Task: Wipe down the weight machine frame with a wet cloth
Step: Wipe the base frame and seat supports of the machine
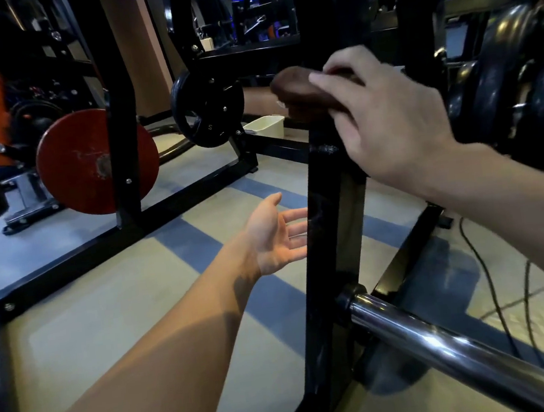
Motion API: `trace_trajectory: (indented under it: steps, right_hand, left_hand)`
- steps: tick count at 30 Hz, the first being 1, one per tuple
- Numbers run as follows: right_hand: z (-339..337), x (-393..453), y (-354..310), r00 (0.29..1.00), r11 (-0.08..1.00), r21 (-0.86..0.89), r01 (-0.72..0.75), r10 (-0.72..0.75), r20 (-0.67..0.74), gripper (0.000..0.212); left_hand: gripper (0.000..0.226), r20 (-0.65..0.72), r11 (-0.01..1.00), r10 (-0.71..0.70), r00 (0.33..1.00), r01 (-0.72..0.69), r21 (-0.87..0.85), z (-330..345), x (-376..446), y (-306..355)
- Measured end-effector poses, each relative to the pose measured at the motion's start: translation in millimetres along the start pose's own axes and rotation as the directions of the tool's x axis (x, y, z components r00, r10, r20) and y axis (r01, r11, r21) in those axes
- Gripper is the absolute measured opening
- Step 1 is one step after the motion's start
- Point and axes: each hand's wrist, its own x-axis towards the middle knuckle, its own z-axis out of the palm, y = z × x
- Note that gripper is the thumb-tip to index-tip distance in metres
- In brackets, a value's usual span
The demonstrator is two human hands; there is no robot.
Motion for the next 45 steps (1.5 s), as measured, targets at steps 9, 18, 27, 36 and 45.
trace_trajectory:
  steps: [9, 18, 27, 36, 45]
  right_hand:
    - [18.2, -60.2, -36.5, 0.96, 0.991, 0.074, 0.109, -0.125, 0.251, 0.039]
    - [6.4, -14.9, -7.7, 0.999, 0.999, 0.025, -0.044, 0.044, -0.016, 0.055]
    - [39.3, -106.2, -35.7, 0.914, 0.963, 0.052, 0.265, -0.267, 0.307, 0.053]
    - [16.5, -78.1, -39.2, 0.955, 0.981, -0.156, 0.117, -0.069, 0.287, 0.075]
    - [30.3, -129.5, -55.0, 0.784, 0.961, 0.026, 0.274, -0.239, 0.572, 0.069]
  left_hand:
    - [0.056, 0.013, 0.999, 0.038, 0.999, -0.039, 0.009, -3.4, -3.0, -0.4]
    - [0.07, -0.004, 0.996, -0.015, 1.0, 0.015, -0.089, -6.6, 0.3, -3.1]
    - [0.069, -0.009, 0.995, -0.011, 1.0, 0.01, -0.096, -7.2, -6.3, -3.0]
    - [0.058, -0.115, 0.999, 0.031, 0.993, -0.033, -0.012, -14.3, 1.2, -4.8]
    - [0.055, -0.147, 0.968, 0.003, 0.989, 0.034, 0.247, -20.8, 8.1, -12.1]
